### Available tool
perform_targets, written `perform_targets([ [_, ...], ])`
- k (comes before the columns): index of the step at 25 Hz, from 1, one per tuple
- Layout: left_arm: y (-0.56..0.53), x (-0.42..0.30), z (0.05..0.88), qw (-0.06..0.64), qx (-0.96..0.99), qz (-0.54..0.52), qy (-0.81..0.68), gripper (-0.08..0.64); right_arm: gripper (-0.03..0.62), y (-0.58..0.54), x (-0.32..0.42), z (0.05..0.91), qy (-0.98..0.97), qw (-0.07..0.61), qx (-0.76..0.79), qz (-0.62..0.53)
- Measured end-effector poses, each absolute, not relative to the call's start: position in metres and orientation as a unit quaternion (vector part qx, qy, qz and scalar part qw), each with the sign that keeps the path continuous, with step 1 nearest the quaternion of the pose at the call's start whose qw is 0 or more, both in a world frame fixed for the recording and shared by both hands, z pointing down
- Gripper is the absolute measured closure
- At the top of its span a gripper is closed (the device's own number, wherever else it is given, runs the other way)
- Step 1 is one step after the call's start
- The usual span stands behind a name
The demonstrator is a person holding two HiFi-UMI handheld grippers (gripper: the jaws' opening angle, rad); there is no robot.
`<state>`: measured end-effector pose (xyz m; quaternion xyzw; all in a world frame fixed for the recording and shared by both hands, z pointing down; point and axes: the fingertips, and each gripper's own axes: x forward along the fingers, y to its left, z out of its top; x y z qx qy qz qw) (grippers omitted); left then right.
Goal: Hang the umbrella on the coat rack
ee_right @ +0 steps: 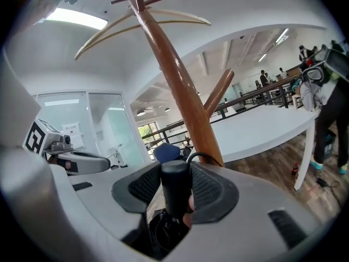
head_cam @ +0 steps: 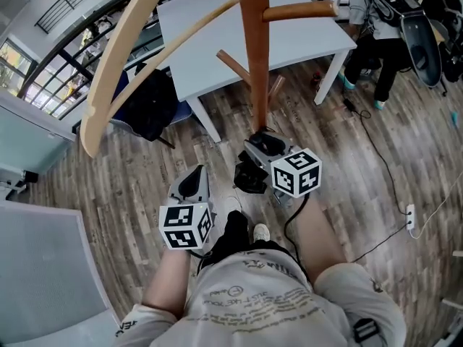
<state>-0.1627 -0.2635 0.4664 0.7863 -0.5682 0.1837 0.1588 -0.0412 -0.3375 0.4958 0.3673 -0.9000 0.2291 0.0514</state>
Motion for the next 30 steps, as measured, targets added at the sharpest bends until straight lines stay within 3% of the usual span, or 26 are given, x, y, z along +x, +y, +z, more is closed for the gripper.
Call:
perform_targets([
  [4,-0.263,-0.166,0.468,0.160,0.783,0.184,-0.572,0.557,0.428,-0.345,-0.045,0.498,-0.898,0.055,0.370,0.232],
  [12,-0.267,-0.175,0.476,0.170,0.780,0.184,-0.573,0.557,0.426,-0.329,-0.060,0.528,-0.904,0.150,0.342,0.206],
  [23,-0.273,-0.154,0.475,0.167,0.792,0.184,-0.558,0.557,0.426,-0.300,-0.044,0.557,-0.894,0.139,0.347,0.247],
  [30,-0.271,-0.147,0.473,0.166,0.793,0.187,-0.555,0.557,0.428,-0.284,-0.040,0.623,-0.868,0.222,0.356,0.267],
])
